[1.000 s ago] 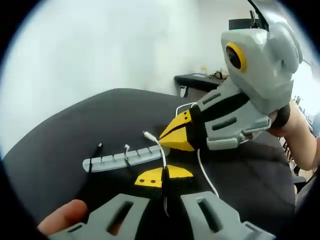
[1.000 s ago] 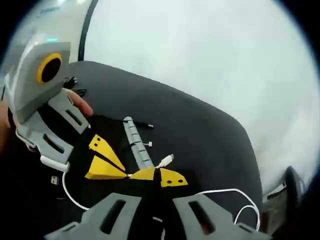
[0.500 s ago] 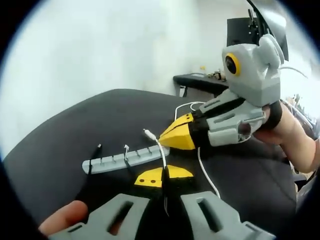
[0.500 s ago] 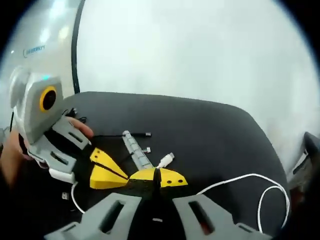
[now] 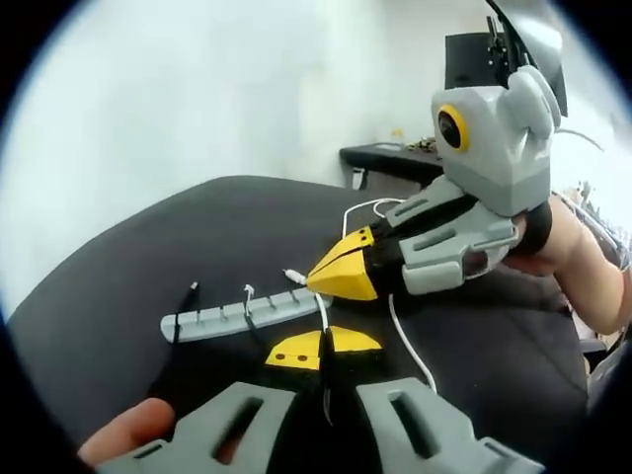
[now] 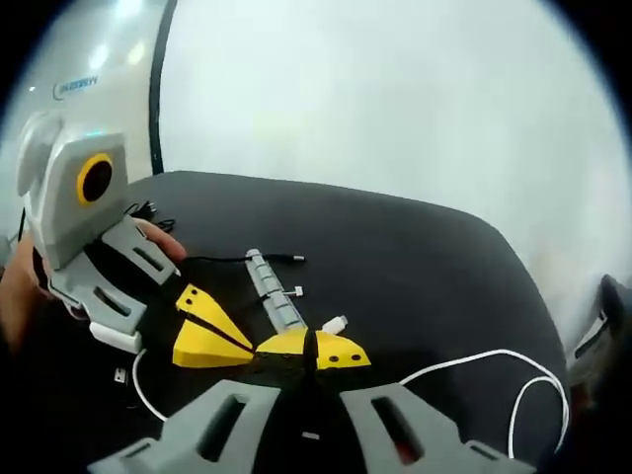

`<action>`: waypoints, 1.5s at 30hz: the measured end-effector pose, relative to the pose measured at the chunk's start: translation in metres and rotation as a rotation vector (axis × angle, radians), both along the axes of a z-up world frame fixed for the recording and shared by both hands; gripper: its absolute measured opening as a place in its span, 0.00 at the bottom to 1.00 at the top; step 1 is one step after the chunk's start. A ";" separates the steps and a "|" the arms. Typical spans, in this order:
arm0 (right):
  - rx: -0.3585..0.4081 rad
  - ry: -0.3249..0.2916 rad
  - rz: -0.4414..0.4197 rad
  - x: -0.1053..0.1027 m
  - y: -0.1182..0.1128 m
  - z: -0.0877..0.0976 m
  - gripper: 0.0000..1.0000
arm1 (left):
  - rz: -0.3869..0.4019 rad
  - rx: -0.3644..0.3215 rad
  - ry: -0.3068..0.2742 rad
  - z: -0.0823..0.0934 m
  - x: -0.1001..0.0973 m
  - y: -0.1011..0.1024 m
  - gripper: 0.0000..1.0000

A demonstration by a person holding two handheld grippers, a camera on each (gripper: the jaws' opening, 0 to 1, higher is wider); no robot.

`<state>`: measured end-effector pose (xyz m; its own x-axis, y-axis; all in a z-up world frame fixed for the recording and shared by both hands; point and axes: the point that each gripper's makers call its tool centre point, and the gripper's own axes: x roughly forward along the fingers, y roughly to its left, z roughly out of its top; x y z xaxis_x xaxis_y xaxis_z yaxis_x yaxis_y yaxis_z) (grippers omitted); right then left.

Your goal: Grab the wires, straighten them and put them on the rack

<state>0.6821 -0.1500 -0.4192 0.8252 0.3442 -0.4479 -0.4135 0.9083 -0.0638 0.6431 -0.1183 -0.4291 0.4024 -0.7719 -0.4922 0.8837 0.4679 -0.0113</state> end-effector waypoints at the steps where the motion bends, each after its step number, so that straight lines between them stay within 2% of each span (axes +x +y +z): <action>1: -0.039 -0.030 0.019 0.001 0.000 0.001 0.00 | -0.001 0.004 -0.006 0.000 0.000 0.000 0.00; 2: -0.068 -0.055 0.031 0.000 0.001 0.001 0.00 | -0.001 0.007 -0.010 0.000 0.000 0.000 0.00; 7: -0.060 -0.062 0.019 -0.002 0.002 0.001 0.00 | -0.004 0.036 -0.040 -0.001 -0.001 0.000 0.00; 8: -0.029 -0.069 0.036 -0.001 0.004 0.004 0.00 | -0.003 0.036 -0.041 -0.001 0.000 0.000 0.00; 9: 0.036 -0.052 0.032 0.000 0.004 0.007 0.00 | 0.000 0.030 -0.031 -0.001 0.000 0.001 0.00; 11: 0.201 0.033 -0.032 -0.001 -0.001 0.011 0.00 | 0.008 0.002 0.001 0.000 0.001 0.002 0.00; 12: 0.260 0.074 -0.069 -0.001 -0.004 0.012 0.00 | 0.007 0.000 0.002 0.000 0.001 0.002 0.00; 13: 0.276 0.095 -0.094 0.000 -0.007 0.012 0.00 | 0.007 -0.001 0.004 0.000 0.001 0.002 0.00; 14: 0.227 0.083 -0.096 0.002 -0.008 0.010 0.00 | 0.006 0.001 0.002 0.000 0.000 0.001 0.00; 16: 0.006 -0.026 -0.018 0.006 0.002 0.003 0.00 | 0.002 0.013 -0.012 0.000 0.000 0.001 0.00; 17: 0.000 -0.072 -0.023 0.007 0.002 0.005 0.00 | 0.002 0.015 -0.015 0.000 0.000 0.001 0.00; 18: 0.013 -0.041 -0.037 0.007 0.001 0.003 0.00 | 0.001 0.015 -0.017 0.000 0.000 0.001 0.00; 19: 0.058 0.015 -0.083 0.005 -0.001 0.000 0.00 | -0.001 0.015 -0.016 0.000 0.000 0.001 0.00; 22: 0.013 0.048 -0.064 0.004 -0.001 0.000 0.00 | -0.003 0.014 -0.014 -0.001 0.000 0.001 0.00; 23: 0.050 0.107 -0.088 0.003 -0.002 -0.001 0.00 | -0.003 0.014 -0.013 -0.001 0.000 0.001 0.00; 24: 0.121 0.165 -0.117 -0.001 -0.002 -0.002 0.00 | -0.002 0.014 -0.012 -0.001 0.000 0.000 0.00; 27: 0.384 0.342 -0.166 0.006 -0.009 -0.007 0.00 | 0.003 -0.002 0.001 0.001 0.001 0.001 0.01; 28: 0.461 0.394 -0.188 0.007 -0.012 -0.010 0.00 | 0.004 -0.009 0.006 0.001 0.001 0.000 0.03; 29: 0.465 0.383 -0.183 0.001 -0.009 -0.009 0.00 | 0.003 -0.013 0.006 0.002 0.000 -0.001 0.08; 30: 0.430 0.338 -0.154 -0.001 -0.006 -0.005 0.00 | 0.000 -0.011 -0.007 0.004 -0.001 -0.001 0.11; 31: 0.347 0.241 -0.037 0.000 0.001 0.005 0.00 | -0.002 -0.020 -0.024 0.008 -0.001 -0.002 0.15; 32: 0.408 0.143 -0.064 -0.003 0.000 0.024 0.00 | 0.000 -0.055 -0.043 0.018 0.001 -0.003 0.23; 33: 0.520 0.014 -0.109 -0.014 -0.002 0.048 0.00 | -0.002 -0.111 -0.065 0.034 0.001 -0.005 0.28; 34: 0.584 -0.121 -0.080 -0.026 -0.002 0.073 0.00 | -0.012 -0.208 -0.110 0.063 0.000 -0.004 0.32; 35: 0.570 -0.243 -0.029 -0.037 -0.003 0.089 0.00 | 0.013 -0.286 -0.147 0.088 0.001 0.001 0.33; 36: 0.523 -0.282 -0.047 -0.047 -0.007 0.092 0.03 | 0.046 -0.356 -0.211 0.114 0.004 0.010 0.32; 37: 0.413 -0.283 -0.007 -0.058 -0.004 0.087 0.05 | 0.078 -0.393 -0.271 0.131 0.005 0.022 0.31; 38: 0.310 -0.300 0.051 -0.070 0.001 0.084 0.06 | 0.119 -0.391 -0.288 0.140 0.002 0.035 0.30; 39: 0.251 -0.312 0.095 -0.079 0.006 0.083 0.07 | 0.173 -0.392 -0.308 0.150 -0.003 0.050 0.30; 40: 0.228 -0.329 0.115 -0.085 0.009 0.084 0.10 | 0.192 -0.390 -0.336 0.158 -0.008 0.059 0.31; 41: 0.219 -0.363 0.174 -0.096 0.015 0.085 0.18 | 0.204 -0.401 -0.361 0.169 -0.018 0.071 0.31; 42: 0.247 -0.373 0.205 -0.105 0.021 0.087 0.23 | 0.209 -0.403 -0.396 0.178 -0.030 0.083 0.33; 43: 0.307 -0.388 0.219 -0.114 0.027 0.090 0.25 | 0.228 -0.394 -0.439 0.184 -0.038 0.099 0.36; 44: 0.348 -0.402 0.239 -0.121 0.032 0.091 0.24 | 0.246 -0.364 -0.507 0.189 -0.044 0.118 0.38; 45: 0.381 -0.398 0.247 -0.122 0.032 0.089 0.24 | 0.250 -0.336 -0.552 0.188 -0.050 0.133 0.39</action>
<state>0.5599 -0.1182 -0.3303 0.7791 0.6228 0.0719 -0.6266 0.7775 0.0541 0.5928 0.0146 -0.2407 0.7108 -0.6981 0.0856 0.6679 0.7081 0.2291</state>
